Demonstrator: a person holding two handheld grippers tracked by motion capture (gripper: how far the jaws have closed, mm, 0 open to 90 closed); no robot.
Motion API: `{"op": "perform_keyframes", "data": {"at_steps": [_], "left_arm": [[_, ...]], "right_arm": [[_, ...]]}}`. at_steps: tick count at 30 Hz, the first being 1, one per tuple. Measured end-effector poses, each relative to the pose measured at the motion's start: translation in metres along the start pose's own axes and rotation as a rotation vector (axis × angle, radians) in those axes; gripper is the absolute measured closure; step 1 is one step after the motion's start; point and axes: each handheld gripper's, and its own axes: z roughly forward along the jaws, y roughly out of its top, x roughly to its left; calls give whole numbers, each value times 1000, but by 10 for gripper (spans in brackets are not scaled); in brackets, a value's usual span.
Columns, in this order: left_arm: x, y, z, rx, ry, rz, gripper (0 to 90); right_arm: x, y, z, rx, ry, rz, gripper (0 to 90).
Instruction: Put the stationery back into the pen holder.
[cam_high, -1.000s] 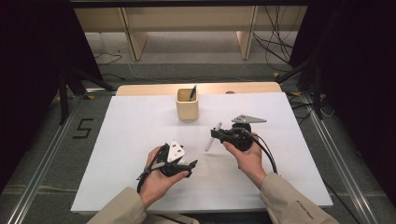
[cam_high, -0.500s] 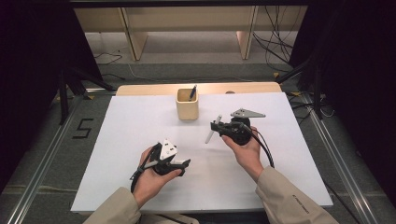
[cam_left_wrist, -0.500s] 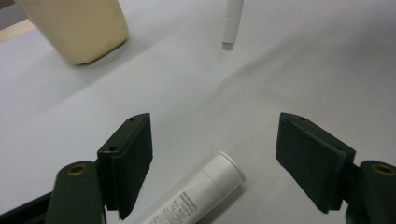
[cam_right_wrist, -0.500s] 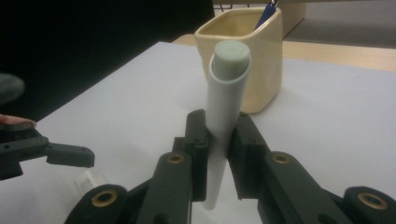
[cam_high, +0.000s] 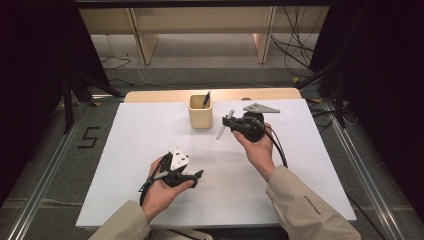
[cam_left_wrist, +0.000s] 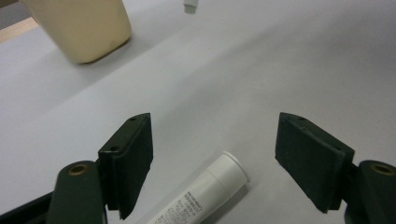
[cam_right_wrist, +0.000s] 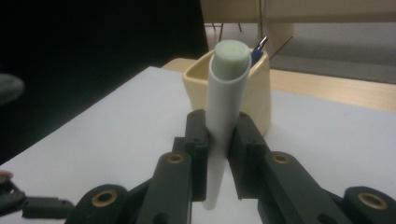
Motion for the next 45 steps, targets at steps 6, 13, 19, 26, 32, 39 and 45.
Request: {"op": "perform_keyframes", "data": {"at_steps": [6,13,19,26,32,39,45], "left_arm": [[0,0,1,4,2,2,278],[1,-1,1,3,2,0,278],[0,-1,2,1,1,1,278],[1,-1,2,2,2,1,278],[1,-1,2,2,1,2,279],[1,-1,3,7,1,5,279],[1,-1,3,7,0,5,279]], "right_arm": [[-4,15,11,-18,-19,3,787],[-3,26,22,-29,-23,1,787],[-2,35,28,-35,-31,-11,787],[0,43,34,-49,-37,-24,787],[0,49,36,-67,-45,-24,787],[1,61,37,-85,-51,-33,787],[2,67,39,-88,-59,-39,787]]}}
